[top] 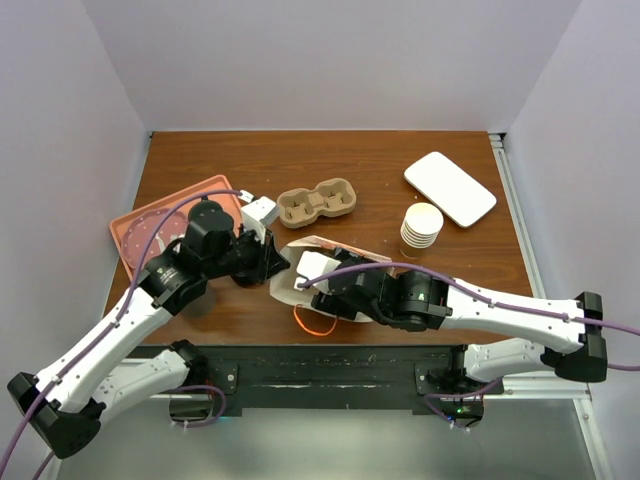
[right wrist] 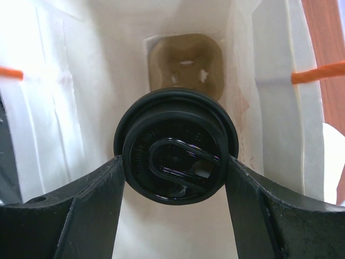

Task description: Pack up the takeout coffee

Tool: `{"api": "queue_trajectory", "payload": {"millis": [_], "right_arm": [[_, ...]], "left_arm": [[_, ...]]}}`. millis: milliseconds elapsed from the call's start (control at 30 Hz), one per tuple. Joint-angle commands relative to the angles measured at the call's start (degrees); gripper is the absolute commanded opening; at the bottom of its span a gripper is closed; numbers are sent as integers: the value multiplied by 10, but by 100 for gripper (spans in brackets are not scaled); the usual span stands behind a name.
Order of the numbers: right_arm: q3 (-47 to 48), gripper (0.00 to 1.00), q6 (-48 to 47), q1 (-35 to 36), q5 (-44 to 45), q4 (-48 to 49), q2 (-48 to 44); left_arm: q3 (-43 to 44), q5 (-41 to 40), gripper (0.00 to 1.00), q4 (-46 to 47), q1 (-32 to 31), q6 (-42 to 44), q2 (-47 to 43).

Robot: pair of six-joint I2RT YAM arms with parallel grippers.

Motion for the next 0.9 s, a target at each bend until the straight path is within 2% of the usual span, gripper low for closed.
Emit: {"api": "queue_trajectory", "payload": {"millis": [0, 67, 333, 600, 867], "right_arm": [[7, 31, -29, -19, 25, 13, -3], [1, 31, -36, -25, 17, 14, -8], [-17, 30, -56, -32, 2, 5, -21], [-55, 30, -81, -31, 38, 11, -46], [-85, 30, -120, -44, 28, 35, -47]], "left_arm": [[39, 14, 3, 3, -3, 8, 1], [49, 19, 0, -2, -3, 4, 6], [61, 28, 0, -6, -3, -3, 11], [-6, -15, 0, 69, -4, -29, -46], [-44, -1, 0, 89, -3, -15, -67]]}}
